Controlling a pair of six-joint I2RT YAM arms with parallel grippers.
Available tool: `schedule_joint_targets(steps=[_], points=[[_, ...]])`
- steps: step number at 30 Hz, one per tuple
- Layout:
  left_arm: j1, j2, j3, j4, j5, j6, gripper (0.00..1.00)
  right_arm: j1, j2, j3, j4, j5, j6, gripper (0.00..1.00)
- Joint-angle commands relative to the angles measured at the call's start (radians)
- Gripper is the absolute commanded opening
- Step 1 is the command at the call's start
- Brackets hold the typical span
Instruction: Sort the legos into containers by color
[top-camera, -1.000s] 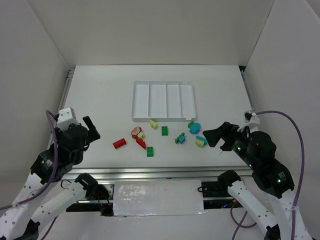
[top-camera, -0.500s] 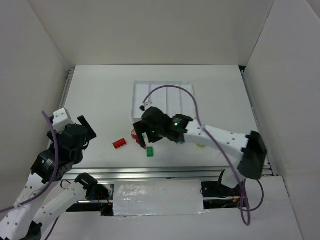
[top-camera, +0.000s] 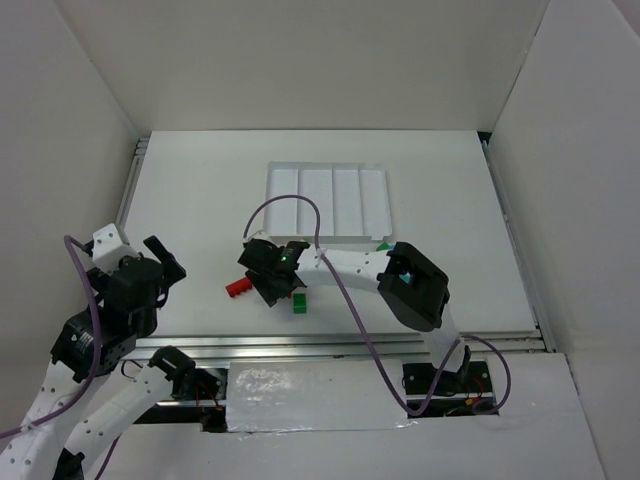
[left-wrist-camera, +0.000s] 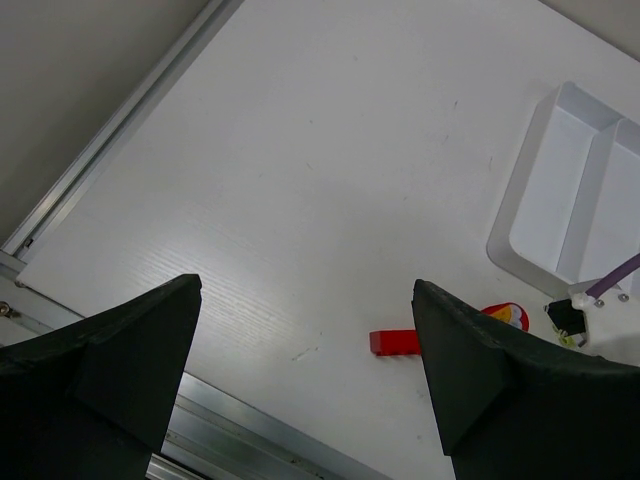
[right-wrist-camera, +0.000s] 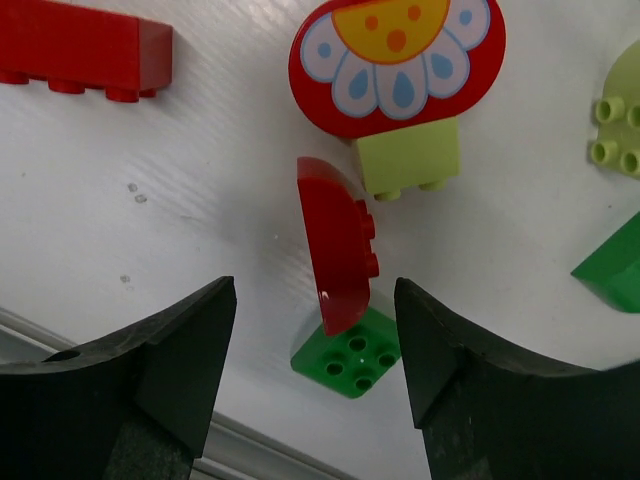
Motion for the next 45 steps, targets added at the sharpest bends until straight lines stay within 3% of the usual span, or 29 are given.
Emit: schedule_joint_targets(steps=[1,5,8,24,25,26,29,31,32,37,41,45], points=[[0.005,0.024,0.004,0.038,0.005,0.023,1.00,-0.017,0.023,0.055,0.053,0.008,-0.049,0.71],[0.005,0.019,-0.001,0.048,0.014,0.032,0.99,-0.025,0.029,0.040,0.091,-0.025,-0.060,0.70],[0.005,0.015,-0.002,0.054,0.020,0.037,0.99,-0.028,0.026,0.027,0.118,-0.039,-0.066,0.61],[0.004,-0.001,-0.004,0.058,0.026,0.044,1.00,-0.028,0.075,0.047,0.104,-0.026,-0.054,0.48],[0.004,-0.002,-0.005,0.060,0.026,0.044,1.00,-0.028,0.076,0.047,0.104,-0.032,-0.055,0.46],[0.005,-0.004,-0.005,0.060,0.026,0.044,1.00,-0.028,0.083,0.049,0.101,-0.033,-0.052,0.33],[0.005,-0.007,-0.005,0.060,0.026,0.046,1.00,-0.028,0.078,0.054,0.096,-0.042,-0.043,0.16],[0.005,-0.008,-0.005,0.060,0.026,0.047,1.00,-0.026,0.063,0.050,0.093,-0.052,-0.037,0.16],[0.005,-0.008,-0.005,0.061,0.026,0.047,1.00,-0.025,0.040,0.047,0.093,-0.076,-0.035,0.08],[0.005,-0.011,-0.004,0.055,0.020,0.041,0.99,-0.021,-0.103,0.005,0.131,-0.191,-0.008,0.06],[0.005,-0.019,-0.004,0.057,0.017,0.040,1.00,-0.055,-0.199,0.049,0.127,-0.190,0.023,0.04],[0.005,-0.010,-0.007,0.068,0.029,0.050,0.99,-0.162,-0.120,0.203,0.052,-0.144,0.064,0.00]])
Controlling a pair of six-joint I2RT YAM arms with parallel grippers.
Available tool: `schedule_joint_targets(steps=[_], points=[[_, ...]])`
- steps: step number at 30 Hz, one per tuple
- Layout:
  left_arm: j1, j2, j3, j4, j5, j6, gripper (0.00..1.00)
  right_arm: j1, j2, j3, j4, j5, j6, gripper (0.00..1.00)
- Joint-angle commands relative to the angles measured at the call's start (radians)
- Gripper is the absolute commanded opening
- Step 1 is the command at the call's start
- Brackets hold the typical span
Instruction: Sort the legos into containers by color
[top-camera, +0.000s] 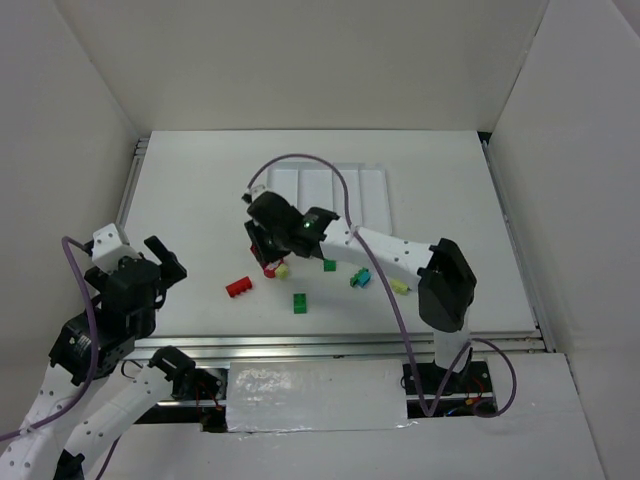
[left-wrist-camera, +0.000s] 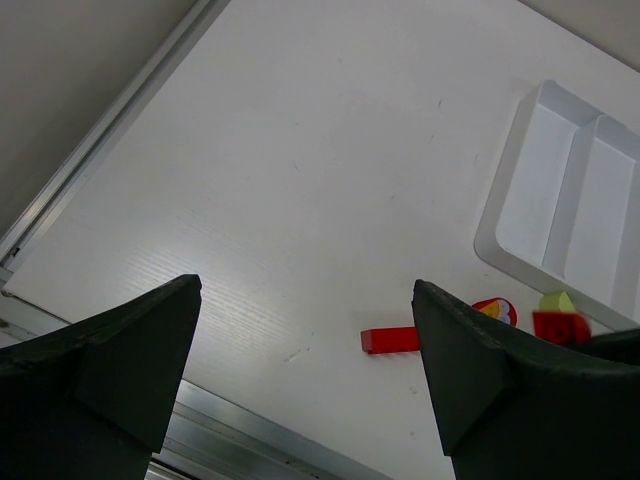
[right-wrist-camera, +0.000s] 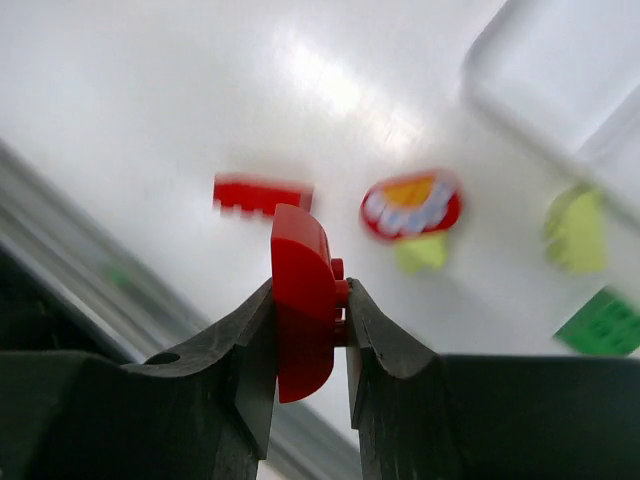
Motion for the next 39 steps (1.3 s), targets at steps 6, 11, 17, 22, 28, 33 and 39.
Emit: schedule_joint_targets(steps=[6,11,17,22,28,33,39], points=[[0.005,0.021,-0.008,0.054,0.023,0.038,0.99,-0.263,0.250,0.428,-0.130,0.128,0.136,0.00],[0.005,0.033,-0.011,0.065,0.038,0.052,1.00,-0.326,0.387,0.608,-0.153,0.109,0.147,0.00],[0.004,0.035,-0.017,0.083,0.055,0.069,1.00,-0.338,0.422,0.596,-0.093,0.072,0.135,0.00],[0.005,0.047,-0.017,0.083,0.061,0.070,0.99,-0.338,0.478,0.602,-0.068,0.011,0.141,0.02],[0.005,0.050,-0.019,0.086,0.064,0.075,0.99,-0.341,0.513,0.648,-0.070,-0.013,0.152,0.16],[0.005,0.055,-0.019,0.086,0.065,0.076,1.00,-0.338,0.505,0.645,-0.059,-0.027,0.150,0.44],[0.005,0.046,-0.017,0.080,0.059,0.069,1.00,-0.332,0.462,0.642,-0.081,-0.037,0.146,0.72]])
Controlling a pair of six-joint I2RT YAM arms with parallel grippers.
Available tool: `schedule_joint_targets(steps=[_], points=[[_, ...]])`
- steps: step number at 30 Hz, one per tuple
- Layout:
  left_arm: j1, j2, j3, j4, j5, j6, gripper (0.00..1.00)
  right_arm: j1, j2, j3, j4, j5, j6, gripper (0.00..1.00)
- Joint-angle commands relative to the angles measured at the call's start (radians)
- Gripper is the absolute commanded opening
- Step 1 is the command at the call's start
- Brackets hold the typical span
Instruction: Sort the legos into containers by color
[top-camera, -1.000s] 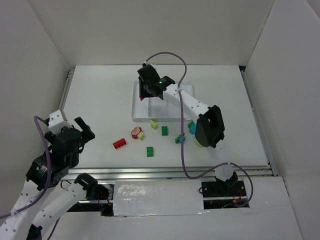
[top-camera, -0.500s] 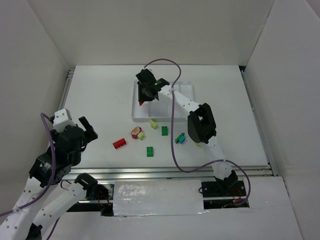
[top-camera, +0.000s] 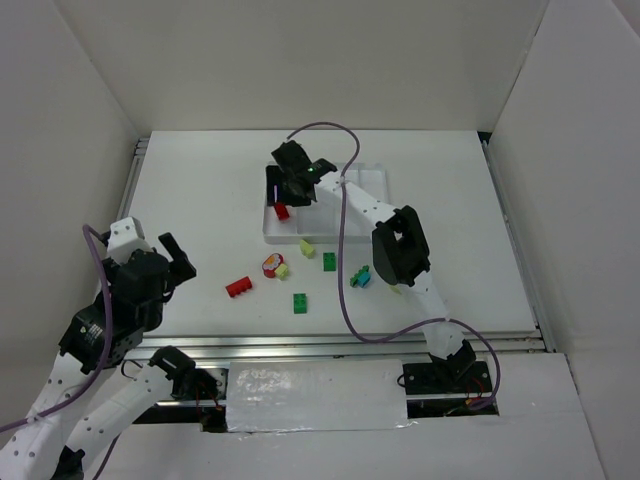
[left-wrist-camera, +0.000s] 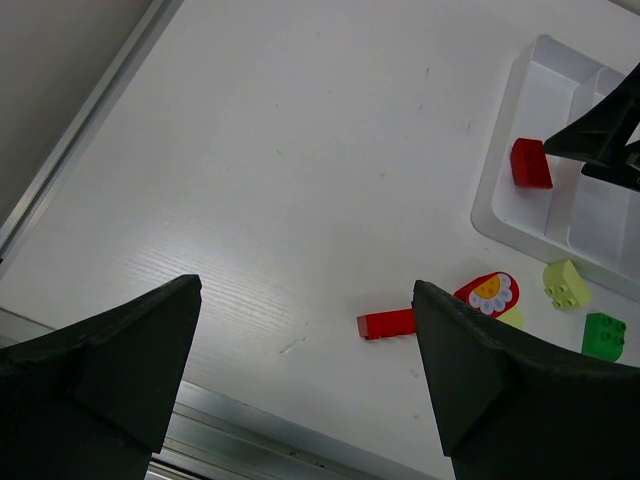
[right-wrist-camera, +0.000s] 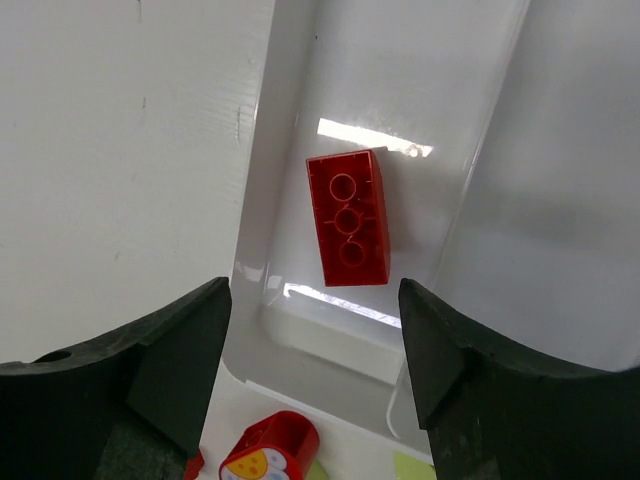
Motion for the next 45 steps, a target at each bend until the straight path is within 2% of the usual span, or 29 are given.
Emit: schedule_joint_targets(steps=[1,4,7,8,13,17,20,24,30,35,41,44,45], points=[[0.005,-0.003,0.001,0.036,-0.015,0.013,0.99,0.021,-0.069,0.019,0.024,-0.009,-0.006,0.76],[0.005,-0.010,0.010,0.010,-0.045,-0.010,0.99,0.078,-0.138,-0.027,0.000,0.069,0.002,0.80],[0.005,-0.029,0.021,-0.038,-0.103,-0.061,1.00,0.159,-0.212,-0.103,-0.031,0.195,0.057,0.99],[0.005,-0.043,0.030,-0.050,-0.117,-0.091,0.99,0.217,-0.247,-0.152,-0.035,0.290,0.078,1.00],[0.007,-0.094,0.040,-0.093,-0.166,-0.142,0.99,0.359,-0.328,-0.291,-0.005,0.393,0.265,1.00],[0.008,-0.119,0.027,-0.067,-0.141,-0.115,1.00,0.448,-0.281,-0.245,-0.068,0.471,0.388,1.00],[0.007,-0.119,0.024,-0.049,-0.124,-0.093,0.99,0.472,-0.214,-0.182,-0.123,0.459,0.491,1.00],[0.007,-0.125,0.018,-0.030,-0.099,-0.071,0.99,0.499,-0.178,-0.189,-0.151,0.510,0.673,1.00],[0.005,-0.129,0.010,-0.009,-0.078,-0.047,0.99,0.506,-0.160,-0.237,-0.106,0.544,0.783,1.00],[0.007,-0.134,0.009,-0.006,-0.071,-0.042,0.99,0.506,-0.077,-0.171,-0.091,0.453,0.790,0.97],[0.007,-0.146,0.007,-0.004,-0.070,-0.041,0.99,0.515,-0.034,-0.199,-0.060,0.410,0.810,0.90],[0.007,-0.152,0.009,-0.004,-0.070,-0.041,1.00,0.519,-0.035,-0.226,-0.042,0.406,0.813,0.79],[0.005,-0.154,0.007,-0.006,-0.070,-0.041,0.99,0.520,-0.048,-0.252,-0.019,0.404,0.810,0.69]])
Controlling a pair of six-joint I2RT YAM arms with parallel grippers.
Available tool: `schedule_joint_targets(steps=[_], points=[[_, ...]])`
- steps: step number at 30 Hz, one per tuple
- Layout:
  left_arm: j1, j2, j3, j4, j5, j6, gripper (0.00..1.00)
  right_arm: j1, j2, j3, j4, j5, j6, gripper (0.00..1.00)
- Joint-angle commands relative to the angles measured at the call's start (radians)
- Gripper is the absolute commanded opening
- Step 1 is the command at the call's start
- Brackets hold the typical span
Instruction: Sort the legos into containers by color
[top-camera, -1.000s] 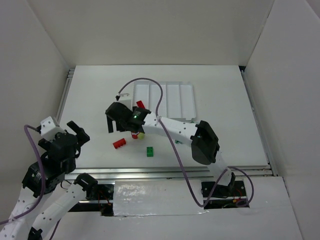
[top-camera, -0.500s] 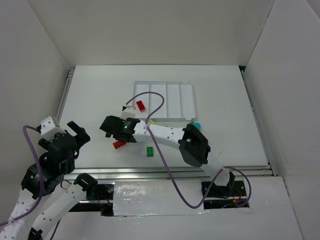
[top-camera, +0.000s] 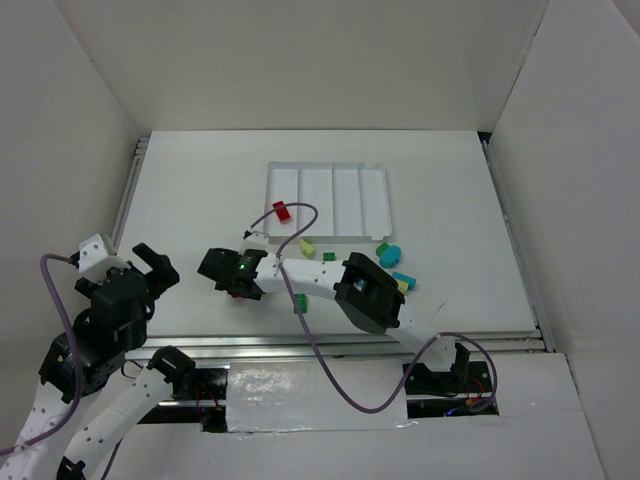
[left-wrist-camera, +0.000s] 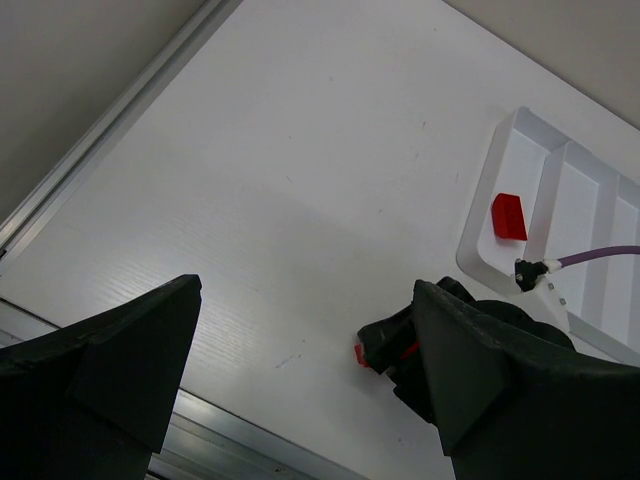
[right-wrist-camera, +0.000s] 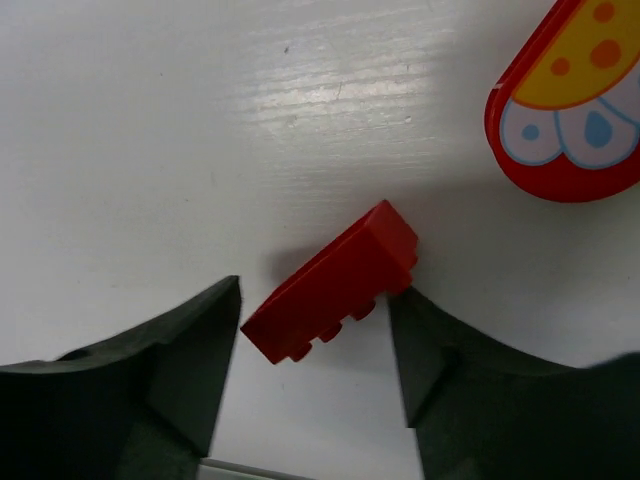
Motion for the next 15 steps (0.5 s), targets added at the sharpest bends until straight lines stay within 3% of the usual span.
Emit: schedule_joint_targets(steps=[1,2,7,8,10,13,15], points=[[0.003,-0.013,0.007,0.036,0.001,0.013,0.99,0.013,-0.026,-0.044,0.069,0.006,0.025,0.63],[0.001,-0.013,0.007,0.036,0.001,0.013,0.99,0.012,-0.032,-0.055,0.082,0.006,0.026,0.52],[0.001,-0.021,0.005,0.036,0.001,0.015,0.99,0.012,-0.045,-0.075,0.103,-0.009,-0.001,0.31],[0.001,-0.021,0.007,0.035,-0.001,0.013,0.99,0.013,-0.043,-0.072,0.102,-0.011,-0.009,0.17],[0.001,-0.021,0.007,0.033,-0.004,0.010,1.00,0.019,-0.046,-0.067,0.118,-0.021,-0.050,0.01],[0.001,-0.023,0.005,0.035,-0.004,0.012,1.00,0.031,-0.065,-0.050,0.106,0.018,-0.075,0.00],[0.000,-0.021,0.005,0.036,-0.002,0.013,1.00,0.030,-0.075,-0.047,0.106,0.029,-0.115,0.07]])
